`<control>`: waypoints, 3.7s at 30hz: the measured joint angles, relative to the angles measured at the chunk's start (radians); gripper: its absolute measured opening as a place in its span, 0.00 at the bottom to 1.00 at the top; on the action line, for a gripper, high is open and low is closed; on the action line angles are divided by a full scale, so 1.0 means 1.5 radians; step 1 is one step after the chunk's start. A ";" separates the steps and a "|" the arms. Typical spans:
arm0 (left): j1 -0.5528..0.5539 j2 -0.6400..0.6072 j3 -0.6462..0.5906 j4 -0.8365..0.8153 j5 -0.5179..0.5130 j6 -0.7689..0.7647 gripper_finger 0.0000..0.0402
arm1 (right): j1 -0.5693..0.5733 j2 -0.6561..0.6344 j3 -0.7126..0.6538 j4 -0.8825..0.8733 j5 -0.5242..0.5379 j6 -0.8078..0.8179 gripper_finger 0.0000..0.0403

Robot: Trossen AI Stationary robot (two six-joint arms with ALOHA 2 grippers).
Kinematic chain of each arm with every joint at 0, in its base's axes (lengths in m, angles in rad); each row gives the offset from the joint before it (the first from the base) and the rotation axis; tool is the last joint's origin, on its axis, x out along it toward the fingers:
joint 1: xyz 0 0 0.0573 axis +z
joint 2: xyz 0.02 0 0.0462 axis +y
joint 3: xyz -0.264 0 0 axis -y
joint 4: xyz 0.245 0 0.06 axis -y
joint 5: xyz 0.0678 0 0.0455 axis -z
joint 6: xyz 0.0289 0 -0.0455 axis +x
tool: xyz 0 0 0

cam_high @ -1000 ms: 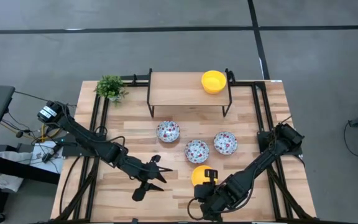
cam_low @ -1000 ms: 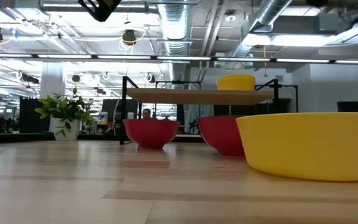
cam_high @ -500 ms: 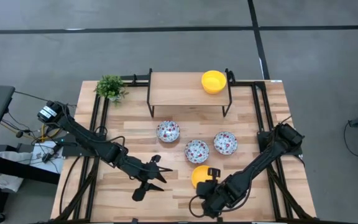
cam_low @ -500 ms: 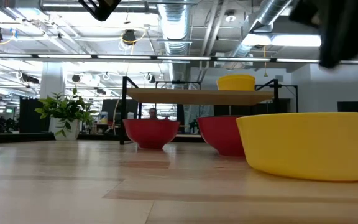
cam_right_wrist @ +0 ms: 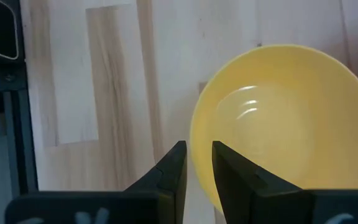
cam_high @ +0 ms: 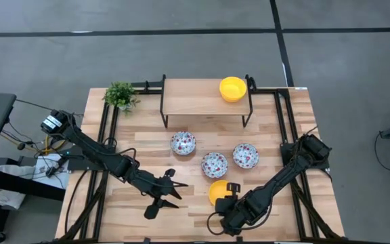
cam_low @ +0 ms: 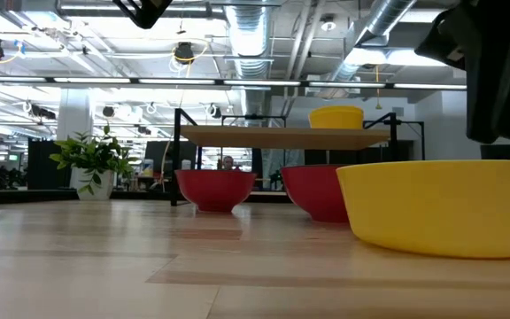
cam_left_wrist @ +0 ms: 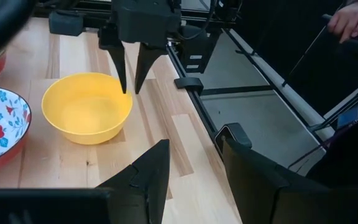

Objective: Pick & Place Mini bowls
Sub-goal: Stack the yellow bowl on top of the yellow bowl on the shelf

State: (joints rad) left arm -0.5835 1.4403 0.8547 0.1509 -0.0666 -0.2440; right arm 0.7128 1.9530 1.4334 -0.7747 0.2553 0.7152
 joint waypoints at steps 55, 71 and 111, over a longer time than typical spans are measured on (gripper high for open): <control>0.000 0.000 0.000 0.010 0.000 0.000 0.37 | -0.018 0.000 0.001 -0.012 -0.050 -0.101 0.16; 0.000 0.000 0.000 0.016 0.000 0.000 0.37 | -0.018 0.000 0.001 -0.012 -0.063 -0.099 0.19; 0.000 0.000 0.000 0.026 0.000 0.000 0.37 | -0.028 0.038 0.001 0.003 -0.062 -0.109 0.28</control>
State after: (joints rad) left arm -0.5835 1.4403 0.8551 0.1900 -0.0661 -0.2440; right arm 0.6708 2.0104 1.4349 -0.7709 0.1628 0.5514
